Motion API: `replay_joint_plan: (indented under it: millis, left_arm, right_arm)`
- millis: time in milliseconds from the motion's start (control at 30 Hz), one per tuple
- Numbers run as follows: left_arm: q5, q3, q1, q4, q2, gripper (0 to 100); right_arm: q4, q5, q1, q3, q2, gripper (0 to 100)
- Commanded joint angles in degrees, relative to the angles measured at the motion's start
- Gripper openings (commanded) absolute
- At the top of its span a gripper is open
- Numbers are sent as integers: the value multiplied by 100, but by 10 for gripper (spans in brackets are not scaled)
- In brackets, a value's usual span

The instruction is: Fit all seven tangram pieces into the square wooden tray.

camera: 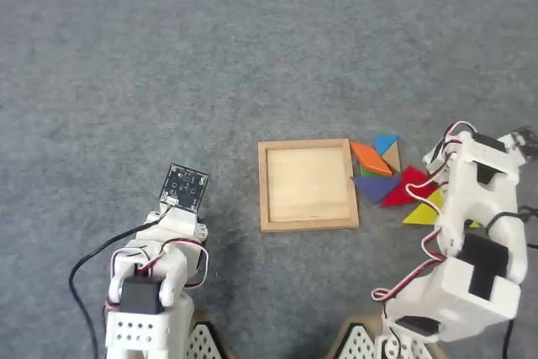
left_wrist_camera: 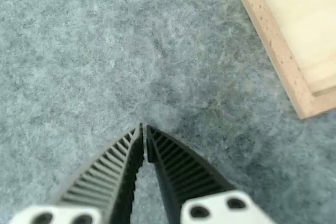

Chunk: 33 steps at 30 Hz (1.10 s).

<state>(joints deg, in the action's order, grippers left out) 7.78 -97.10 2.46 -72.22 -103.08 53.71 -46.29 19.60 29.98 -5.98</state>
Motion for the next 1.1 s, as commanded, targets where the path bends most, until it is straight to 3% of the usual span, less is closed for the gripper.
replay_joint_plan:
  millis: [0, 200, 333, 633, 800, 1067]
  left_arm:
    - [-44, 66, 26, -26, -141, 13]
    - [-44, 66, 26, -26, -141, 13]
    - [-44, 66, 26, -26, -141, 13]
    - [-44, 66, 26, -26, -141, 13]
    - [-44, 66, 26, -26, -141, 13]
    - [-44, 66, 26, -26, -141, 13]
  right_arm:
    - [-259, -149, 57, 0, -110, 346]
    - [-321, -141, 259, 0, -154, 340]
    - [-312, -105, 338, 18, -163, 264]
    - [-312, 475, 347, -185, -101, 209]
    - [-4, 1495, 22, -862, -101, 208]
    - [462, 3226, -1552, -1503, -110, 208]
